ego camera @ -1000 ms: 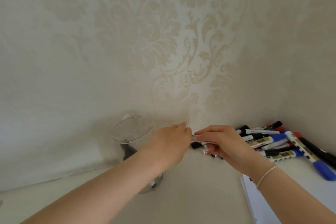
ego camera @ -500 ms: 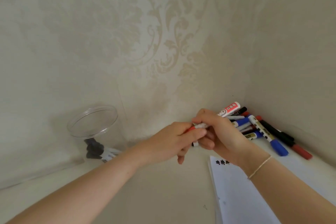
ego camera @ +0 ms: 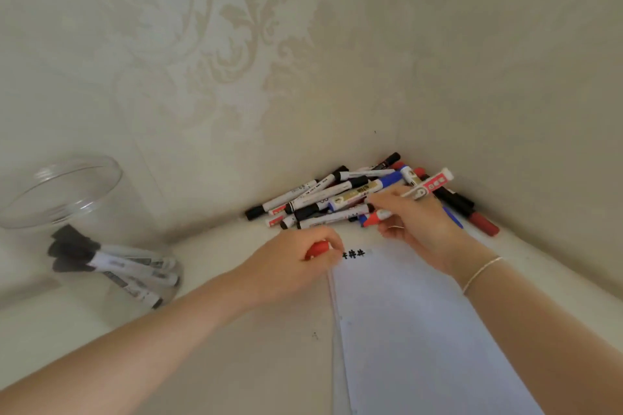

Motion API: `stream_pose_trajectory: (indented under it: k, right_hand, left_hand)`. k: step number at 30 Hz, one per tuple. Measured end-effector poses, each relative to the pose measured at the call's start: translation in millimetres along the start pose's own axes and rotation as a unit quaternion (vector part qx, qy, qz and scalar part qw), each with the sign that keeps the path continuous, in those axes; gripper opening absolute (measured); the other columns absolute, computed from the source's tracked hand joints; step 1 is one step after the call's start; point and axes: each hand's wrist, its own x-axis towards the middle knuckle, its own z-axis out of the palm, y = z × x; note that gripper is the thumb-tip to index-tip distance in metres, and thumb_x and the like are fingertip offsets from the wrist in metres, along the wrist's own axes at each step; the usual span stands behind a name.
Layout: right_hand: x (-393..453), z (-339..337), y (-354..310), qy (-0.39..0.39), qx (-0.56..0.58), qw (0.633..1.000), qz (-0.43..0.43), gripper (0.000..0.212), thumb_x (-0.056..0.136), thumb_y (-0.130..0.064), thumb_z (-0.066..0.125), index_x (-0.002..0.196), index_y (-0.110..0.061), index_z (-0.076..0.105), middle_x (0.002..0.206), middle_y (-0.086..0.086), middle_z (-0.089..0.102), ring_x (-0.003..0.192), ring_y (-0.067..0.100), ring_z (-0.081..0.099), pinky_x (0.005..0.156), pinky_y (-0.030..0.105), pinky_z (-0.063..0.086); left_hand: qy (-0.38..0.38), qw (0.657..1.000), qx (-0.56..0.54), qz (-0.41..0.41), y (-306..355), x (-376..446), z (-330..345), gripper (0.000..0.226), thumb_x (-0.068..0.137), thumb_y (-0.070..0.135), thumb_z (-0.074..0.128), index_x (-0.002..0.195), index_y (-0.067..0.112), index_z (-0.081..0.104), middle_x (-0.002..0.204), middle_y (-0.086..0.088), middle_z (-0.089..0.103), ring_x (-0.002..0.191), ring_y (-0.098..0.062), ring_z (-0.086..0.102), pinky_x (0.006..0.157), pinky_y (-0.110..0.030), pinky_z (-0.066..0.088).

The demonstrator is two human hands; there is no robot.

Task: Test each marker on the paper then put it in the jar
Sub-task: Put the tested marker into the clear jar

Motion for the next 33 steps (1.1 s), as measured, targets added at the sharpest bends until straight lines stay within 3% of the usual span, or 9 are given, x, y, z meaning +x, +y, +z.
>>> stream_pose_trajectory:
  k: [2,5,8,11,17,22,25,30,33]
  right_hand:
    - [-1.8,5.9,9.5,0.01,-0.049,0.999,-0.006,0.016,0.082,-0.007,0.07,0.075,-0.008,0.057,0.063,0.005,0.065,0.057,0.015,0.056,0.054,0.023,0.047]
    - [-2.1,6.6,18.6,0.081,-0.121,0.989,-0.028,0.015,0.083,-0.007,0.067,0.073,-0.006,0.056,0.056,0.005,0.062,0.044,0.009,0.052,0.044,0.018,0.044]
    - [-0.7,6.8,23.0,0.163,-0.118,0.979,-0.03,0.022,0.084,-0.005,0.059,0.066,-0.008,0.049,0.058,0.009,0.051,0.037,0.008,0.045,0.038,0.016,0.039]
    - [0.1,10.1,25.4,0.214,-0.126,0.968,-0.027,0.031,0.085,-0.007,0.061,0.062,-0.014,0.043,0.06,0.004,0.048,0.047,0.01,0.045,0.044,0.018,0.039]
    - [1.2,10.8,27.5,0.214,-0.155,0.964,-0.027,0.028,0.085,-0.009,0.063,0.064,-0.014,0.044,0.064,0.005,0.051,0.051,0.013,0.047,0.041,0.013,0.039]
    - [1.4,11.5,28.8,0.201,-0.176,0.963,-0.031,0.032,0.086,-0.006,0.058,0.062,-0.015,0.039,0.061,0.002,0.041,0.049,0.009,0.035,0.038,0.013,0.031]
    - [1.4,10.4,28.0,0.211,-0.161,0.964,-0.028,0.03,0.086,-0.006,0.059,0.064,-0.016,0.041,0.062,0.0,0.044,0.049,0.007,0.039,0.042,0.014,0.032]
    - [0.7,9.5,28.0,0.198,-0.156,0.967,-0.02,0.021,0.085,-0.008,0.062,0.072,-0.014,0.047,0.065,-0.001,0.049,0.052,0.007,0.045,0.036,0.008,0.033]
    - [2.2,9.7,30.0,0.198,-0.163,0.966,-0.016,0.023,0.087,-0.009,0.06,0.071,-0.015,0.045,0.067,0.001,0.047,0.052,0.008,0.043,0.043,0.015,0.035]
  left_hand:
    - [0.01,0.996,0.085,0.036,0.7,5.1,12.6,0.021,0.093,0.028,0.052,0.107,0.04,0.062,0.055,0.016,0.045,0.055,-0.002,0.043,0.056,-0.019,0.031]
    - [0.02,0.985,0.159,0.065,4.9,5.6,27.7,0.032,0.092,0.032,0.049,0.118,0.046,0.059,0.058,0.022,0.047,0.066,0.001,0.046,0.057,-0.009,0.028]
    - [0.047,0.983,0.158,0.079,-2.0,5.2,39.1,0.028,0.091,0.04,0.051,0.116,0.045,0.062,0.067,0.022,0.054,0.077,0.0,0.047,0.059,-0.014,0.032]
    - [0.069,0.984,0.138,0.094,-7.9,5.6,42.8,0.029,0.088,0.044,0.051,0.113,0.042,0.066,0.067,0.02,0.059,0.07,0.002,0.048,0.058,-0.006,0.028]
    - [0.074,0.983,0.132,0.099,-5.6,4.5,43.4,0.033,0.086,0.047,0.046,0.112,0.042,0.066,0.048,0.027,0.038,0.062,0.004,0.044,0.056,-0.004,0.024]
    - [0.07,0.984,0.131,0.097,-3.2,3.9,43.0,0.032,0.087,0.045,0.048,0.113,0.042,0.066,0.049,0.032,0.039,0.062,0.007,0.044,0.056,-0.003,0.023]
    - [0.068,0.985,0.133,0.091,-2.7,4.8,43.2,0.032,0.087,0.045,0.048,0.114,0.042,0.065,0.049,0.03,0.04,0.062,0.004,0.044,0.056,-0.003,0.023]
    - [0.068,0.984,0.134,0.092,-0.9,5.0,42.5,0.031,0.088,0.043,0.049,0.114,0.04,0.066,0.05,0.027,0.041,0.071,-0.001,0.047,0.057,-0.005,0.022]
    - [0.069,0.985,0.133,0.09,-1.7,6.0,43.0,0.032,0.088,0.044,0.048,0.114,0.04,0.066,0.048,0.025,0.037,0.074,-0.003,0.048,0.057,-0.006,0.023]
